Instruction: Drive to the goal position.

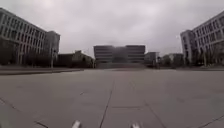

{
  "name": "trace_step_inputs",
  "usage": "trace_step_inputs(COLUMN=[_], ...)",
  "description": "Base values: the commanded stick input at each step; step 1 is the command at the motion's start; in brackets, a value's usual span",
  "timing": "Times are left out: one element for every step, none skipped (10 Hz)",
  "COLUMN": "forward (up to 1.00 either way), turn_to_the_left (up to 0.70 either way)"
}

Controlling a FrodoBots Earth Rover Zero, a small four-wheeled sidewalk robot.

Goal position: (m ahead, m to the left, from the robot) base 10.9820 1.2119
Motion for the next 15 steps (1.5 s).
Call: trace_step_inputs(forward=[0.70, 0.70, 0.70, 0.70, 0.70, 0.70, 0.70, 0.70, 0.70, 0.70, 0.70, 0.70, 0.70, 0.70, 0.70], turn_to_the_left=[0.00, 0.00, 0.00, 0.00, 0.00, 0.00, 0.00, 0.00, 0.00, 0.00, 0.00, 0.00, 0.00, 0.00, 0.00])
